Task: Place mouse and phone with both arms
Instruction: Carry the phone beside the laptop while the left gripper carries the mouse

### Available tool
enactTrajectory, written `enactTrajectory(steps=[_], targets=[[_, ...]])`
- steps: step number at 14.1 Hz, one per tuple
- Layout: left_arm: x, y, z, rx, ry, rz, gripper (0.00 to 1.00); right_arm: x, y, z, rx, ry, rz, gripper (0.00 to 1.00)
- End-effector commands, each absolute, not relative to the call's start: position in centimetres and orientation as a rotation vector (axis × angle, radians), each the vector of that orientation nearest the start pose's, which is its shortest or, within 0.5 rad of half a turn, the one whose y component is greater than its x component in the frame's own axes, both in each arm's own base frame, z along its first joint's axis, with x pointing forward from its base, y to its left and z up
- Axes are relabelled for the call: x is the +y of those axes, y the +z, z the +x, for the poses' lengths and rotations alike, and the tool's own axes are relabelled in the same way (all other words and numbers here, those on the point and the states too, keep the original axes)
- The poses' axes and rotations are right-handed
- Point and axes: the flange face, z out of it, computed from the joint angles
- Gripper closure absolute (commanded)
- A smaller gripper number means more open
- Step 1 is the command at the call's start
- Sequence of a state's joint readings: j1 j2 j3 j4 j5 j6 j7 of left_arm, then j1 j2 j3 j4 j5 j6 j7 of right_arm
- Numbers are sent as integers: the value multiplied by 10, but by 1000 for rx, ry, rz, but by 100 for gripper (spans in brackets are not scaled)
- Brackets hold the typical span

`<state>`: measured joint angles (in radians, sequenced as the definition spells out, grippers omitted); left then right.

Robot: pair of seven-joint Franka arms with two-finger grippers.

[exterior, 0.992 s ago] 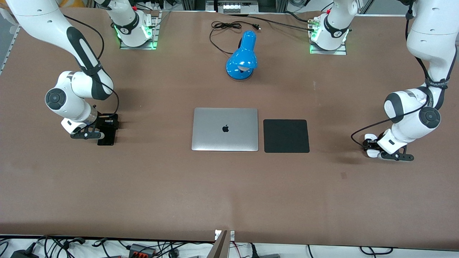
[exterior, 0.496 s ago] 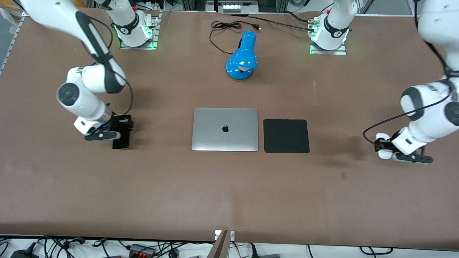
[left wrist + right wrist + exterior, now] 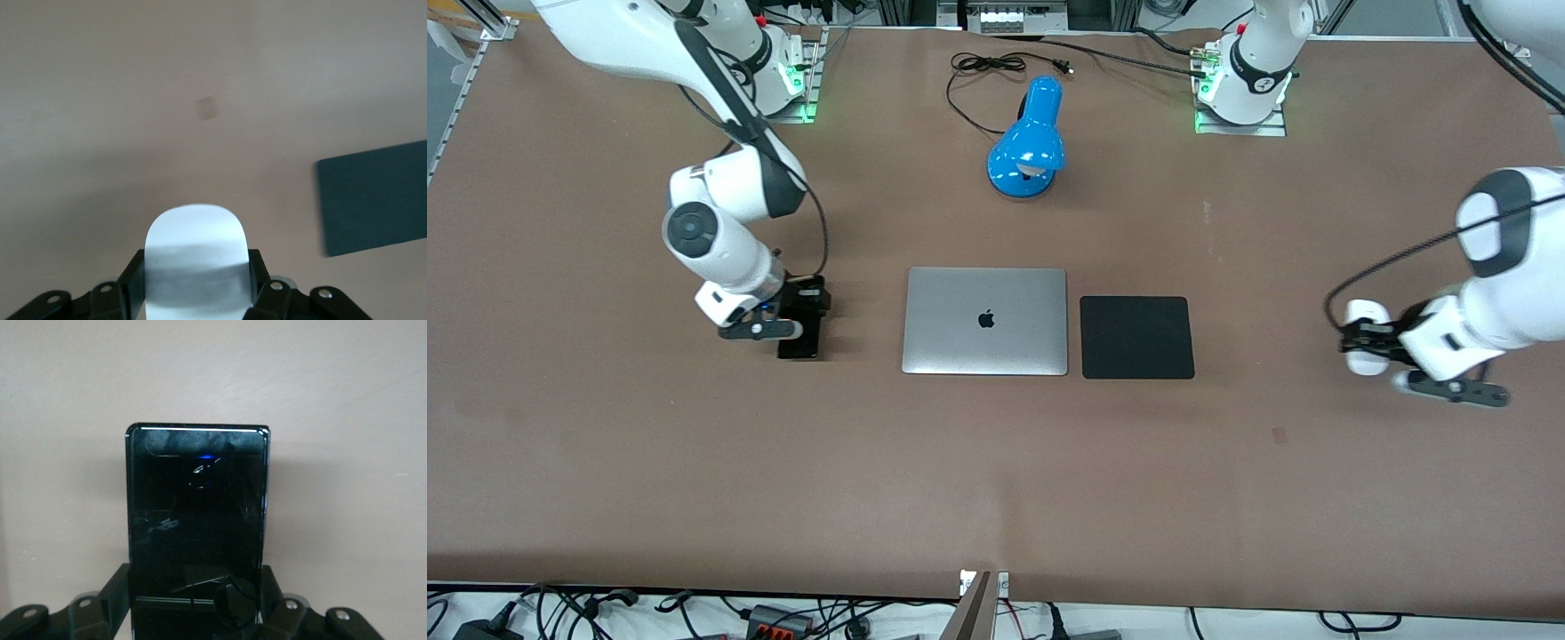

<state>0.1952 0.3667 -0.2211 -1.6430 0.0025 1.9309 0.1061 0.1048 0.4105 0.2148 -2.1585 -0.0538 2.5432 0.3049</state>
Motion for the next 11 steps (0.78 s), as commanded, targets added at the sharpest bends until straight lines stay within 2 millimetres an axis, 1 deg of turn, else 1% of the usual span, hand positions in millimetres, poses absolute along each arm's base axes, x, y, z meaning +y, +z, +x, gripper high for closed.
enactTrajectory(steps=[1, 2, 3, 4, 5, 6, 7, 8, 9, 10, 11], targets=[[-68, 397, 644, 118, 166, -3232, 57, 210, 200, 541, -27, 50, -3079, 100], [-100, 383, 635, 114, 205, -3232, 60, 219, 196, 541, -30, 57, -3077, 100], [-129, 372, 628, 53, 203, -3228, 60, 223, 192, 539, -39, 62, -3077, 100], [-152, 355, 622, -14, 183, -3222, 60, 224, 189, 539, -35, 53, -3071, 100], [-172, 338, 618, -30, 134, -3179, 60, 227, 178, 537, -8, 63, -3065, 100], [-180, 321, 615, -37, 93, -3132, 60, 234, 169, 532, 13, 68, -3063, 100], [-197, 305, 609, -51, 66, -3104, 60, 238, 166, 530, 24, 68, -3062, 100], [-209, 292, 605, -79, 51, -3103, 60, 241, 166, 529, 27, 66, -3062, 100], [-216, 278, 603, -72, 33, -3121, 60, 241, 164, 529, 30, 70, -3063, 100], [-230, 261, 597, -65, 1, -3150, 60, 240, 160, 528, 43, 82, -3061, 63], [-242, 247, 590, -60, -23, -3168, 60, 239, 158, 529, 46, 84, -3061, 16]])
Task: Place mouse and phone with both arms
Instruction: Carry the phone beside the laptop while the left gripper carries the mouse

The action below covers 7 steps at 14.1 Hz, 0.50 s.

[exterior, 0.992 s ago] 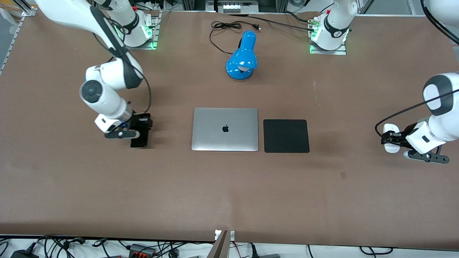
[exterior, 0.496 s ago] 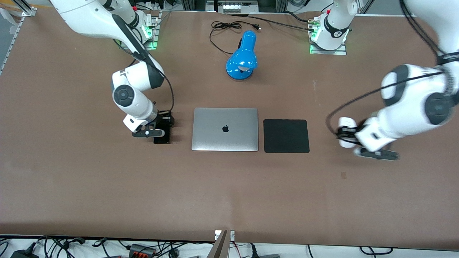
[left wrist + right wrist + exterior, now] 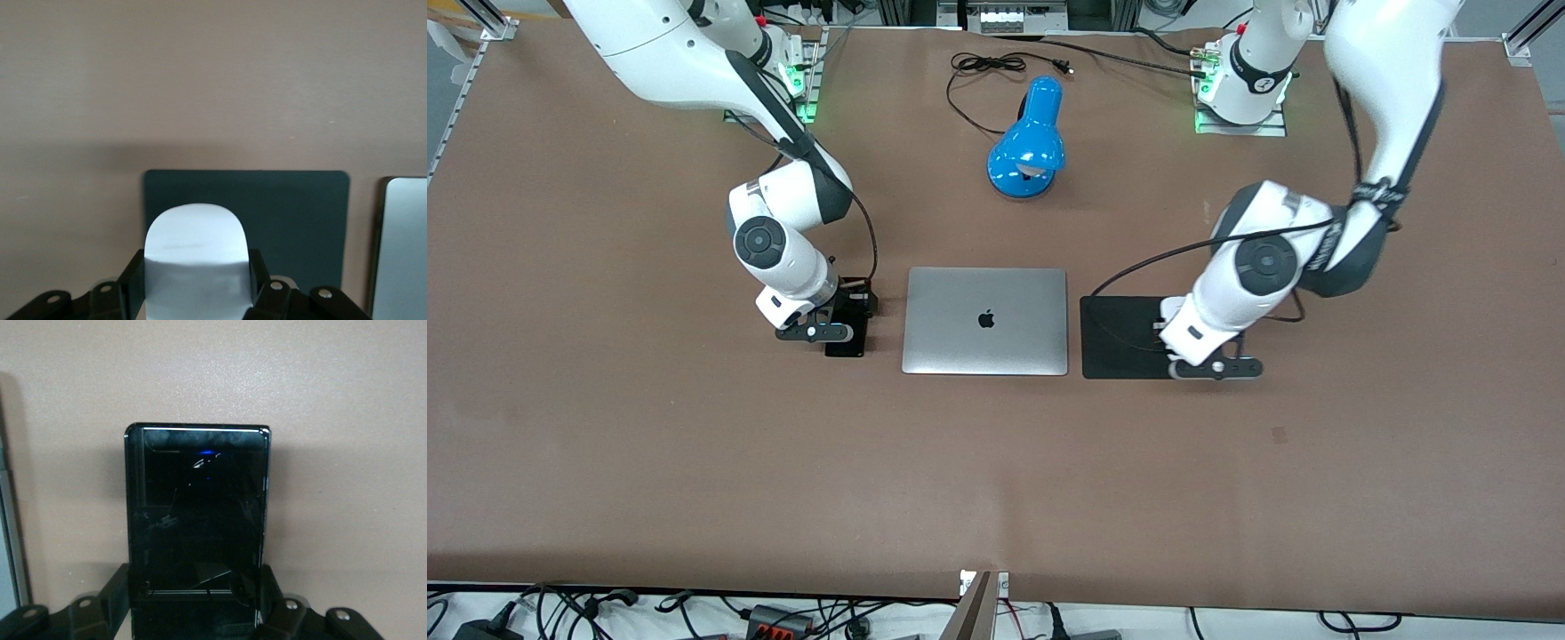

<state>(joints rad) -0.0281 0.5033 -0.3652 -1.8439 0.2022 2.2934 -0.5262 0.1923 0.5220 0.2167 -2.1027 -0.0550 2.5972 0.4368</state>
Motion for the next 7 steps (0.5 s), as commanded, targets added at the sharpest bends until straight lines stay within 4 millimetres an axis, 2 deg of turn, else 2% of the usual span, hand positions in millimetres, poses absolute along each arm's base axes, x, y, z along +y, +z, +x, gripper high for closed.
enactTrajectory(steps=[1, 3, 4, 5, 7], targets=[[-246, 232, 584, -93, -32, -3185, 60, 239, 159, 530, 44, 82, -3060, 0], [-247, 214, 578, -41, -47, -3165, 60, 238, 167, 536, 32, 59, -3057, 0], [-247, 206, 575, -27, -46, -3148, 60, 236, 179, 541, 24, 40, -3057, 0], [-246, 200, 574, -23, -48, -3133, 60, 228, 195, 548, 37, 32, -3062, 0], [-249, 191, 573, -46, -78, -3121, 60, 204, 239, 566, 92, 1, -3073, 0]])
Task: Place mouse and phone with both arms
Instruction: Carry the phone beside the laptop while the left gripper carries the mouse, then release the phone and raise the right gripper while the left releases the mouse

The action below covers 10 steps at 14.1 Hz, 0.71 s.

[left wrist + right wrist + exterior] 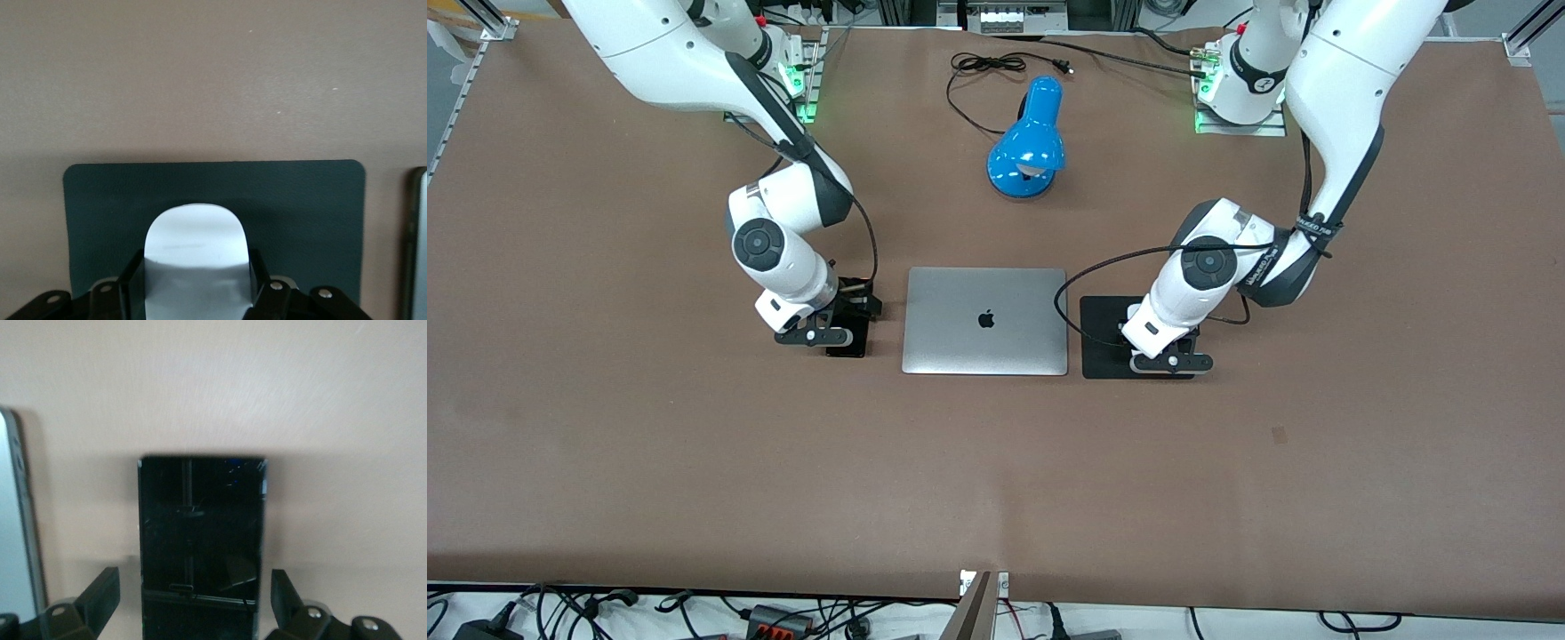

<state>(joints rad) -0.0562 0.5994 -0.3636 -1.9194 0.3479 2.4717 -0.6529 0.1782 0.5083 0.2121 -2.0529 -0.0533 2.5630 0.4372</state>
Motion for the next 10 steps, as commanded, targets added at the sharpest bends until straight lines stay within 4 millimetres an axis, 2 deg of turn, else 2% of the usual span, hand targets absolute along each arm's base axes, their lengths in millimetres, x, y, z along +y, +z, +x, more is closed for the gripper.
enactTrajectory(steps=[1, 4, 6, 7, 9, 10], targets=[[-251, 187, 572, -42, -94, -3122, 60, 187, 265, 579, 114, -20, -3080, 0], [-252, 178, 573, -45, -119, -3147, 56, 141, 346, 610, 86, -33, -3102, 0], [-251, 183, 575, -51, -131, -3149, 16, 108, 399, 622, -8, 7, -3127, 0], [-251, 189, 577, -49, -146, -3148, 0, 88, 426, 628, -53, 28, -3140, 0], [-247, 214, 586, -50, -207, -3143, 0, 48, 465, 636, -111, 64, -3154, 0], [-246, 236, 590, -52, -251, -3136, 0, 30, 481, 634, -125, 65, -3158, 0]])
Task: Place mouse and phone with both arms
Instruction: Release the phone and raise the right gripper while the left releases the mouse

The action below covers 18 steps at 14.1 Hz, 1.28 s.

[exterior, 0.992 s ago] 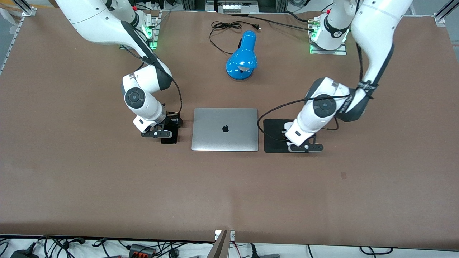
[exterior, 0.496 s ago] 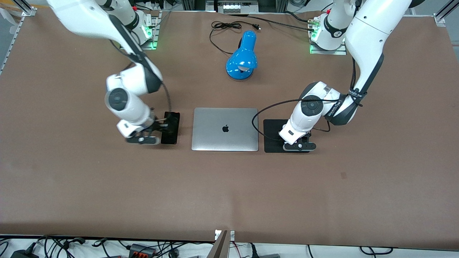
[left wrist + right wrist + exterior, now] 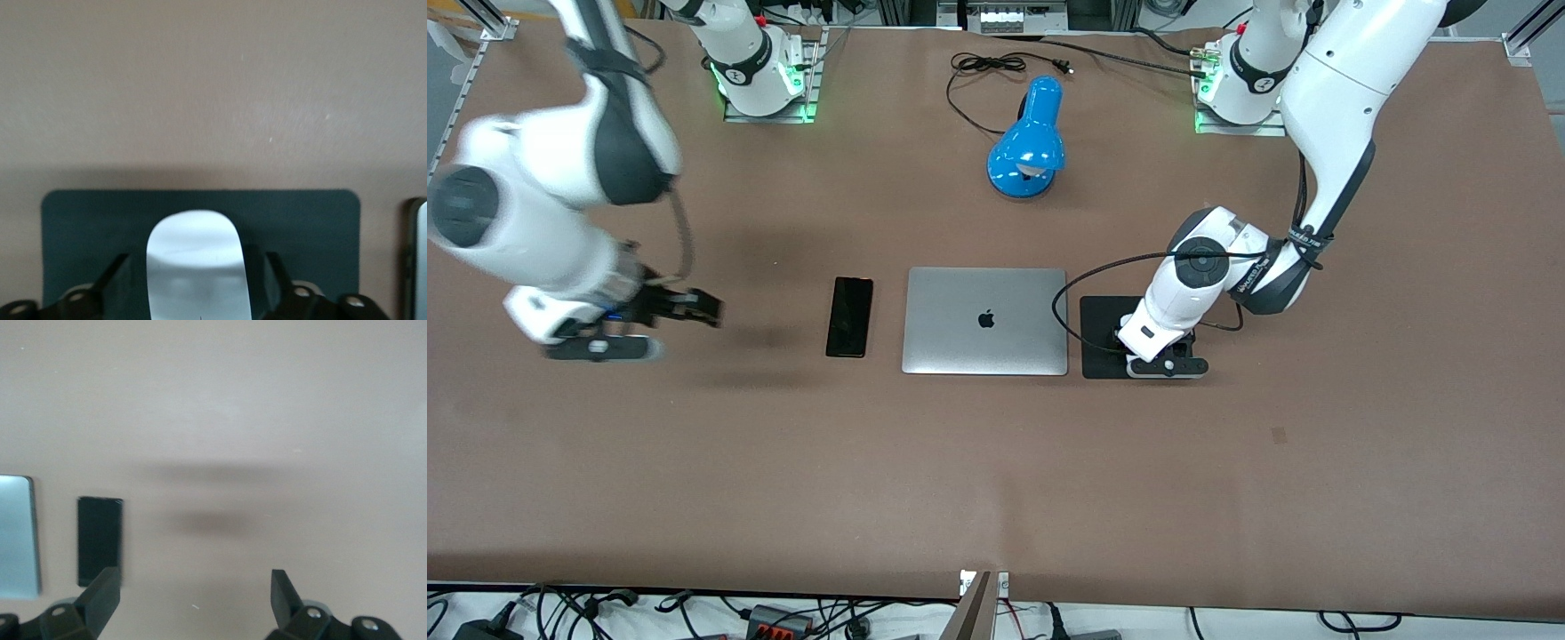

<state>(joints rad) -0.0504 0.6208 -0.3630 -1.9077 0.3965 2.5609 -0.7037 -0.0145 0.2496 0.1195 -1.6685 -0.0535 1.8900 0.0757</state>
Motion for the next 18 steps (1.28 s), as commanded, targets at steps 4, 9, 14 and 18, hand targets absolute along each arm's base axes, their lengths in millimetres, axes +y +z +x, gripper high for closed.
enactTrajectory(steps=[4, 9, 14, 18], targets=[[-215, 343, 605, 60, -177, -2956, 0, -22, 553, 607, -22, 33, -3192, 0], [-176, 477, 624, 26, 83, -2814, 0, -31, 558, 592, 13, 154, -3188, 0], [-102, 558, 618, -19, 255, -3023, 0, -31, 577, 601, -10, 70, -3205, 0], [-34, 592, 581, 2, 262, -3209, 0, -31, 576, 598, -25, 85, -3206, 0]])
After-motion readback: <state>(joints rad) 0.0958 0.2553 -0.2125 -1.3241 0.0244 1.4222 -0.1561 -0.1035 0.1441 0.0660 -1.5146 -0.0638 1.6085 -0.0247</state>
